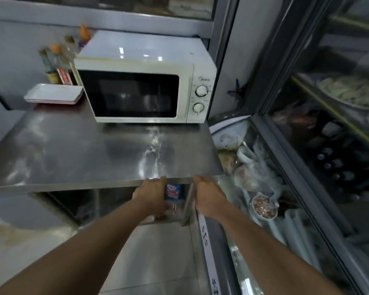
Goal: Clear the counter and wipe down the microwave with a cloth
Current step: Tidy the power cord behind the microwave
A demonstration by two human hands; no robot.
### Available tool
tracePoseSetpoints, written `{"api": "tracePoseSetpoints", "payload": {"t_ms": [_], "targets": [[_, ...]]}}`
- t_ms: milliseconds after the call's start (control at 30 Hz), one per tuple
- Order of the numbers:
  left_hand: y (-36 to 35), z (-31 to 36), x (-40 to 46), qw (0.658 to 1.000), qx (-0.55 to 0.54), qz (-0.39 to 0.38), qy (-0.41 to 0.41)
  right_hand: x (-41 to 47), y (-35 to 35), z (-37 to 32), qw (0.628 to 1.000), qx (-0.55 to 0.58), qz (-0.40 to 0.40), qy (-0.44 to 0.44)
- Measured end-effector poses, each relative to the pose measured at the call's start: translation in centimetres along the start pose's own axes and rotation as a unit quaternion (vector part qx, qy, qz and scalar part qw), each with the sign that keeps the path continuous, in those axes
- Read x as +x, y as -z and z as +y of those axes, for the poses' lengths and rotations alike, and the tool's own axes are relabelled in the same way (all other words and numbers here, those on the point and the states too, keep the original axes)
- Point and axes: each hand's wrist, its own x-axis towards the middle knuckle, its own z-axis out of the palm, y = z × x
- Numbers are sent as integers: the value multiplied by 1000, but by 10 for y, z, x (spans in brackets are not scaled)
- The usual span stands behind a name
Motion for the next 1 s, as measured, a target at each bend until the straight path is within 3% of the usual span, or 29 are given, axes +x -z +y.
{"api": "tracePoseSetpoints", "payload": {"t_ms": [500, 1000], "targets": [[136, 43, -12, 986, 91, 128, -54, -20, 132, -31, 993, -39, 112, 15], [196, 98, 37, 979, 94, 175, -36, 29, 215, 9, 992, -40, 115, 37]]}}
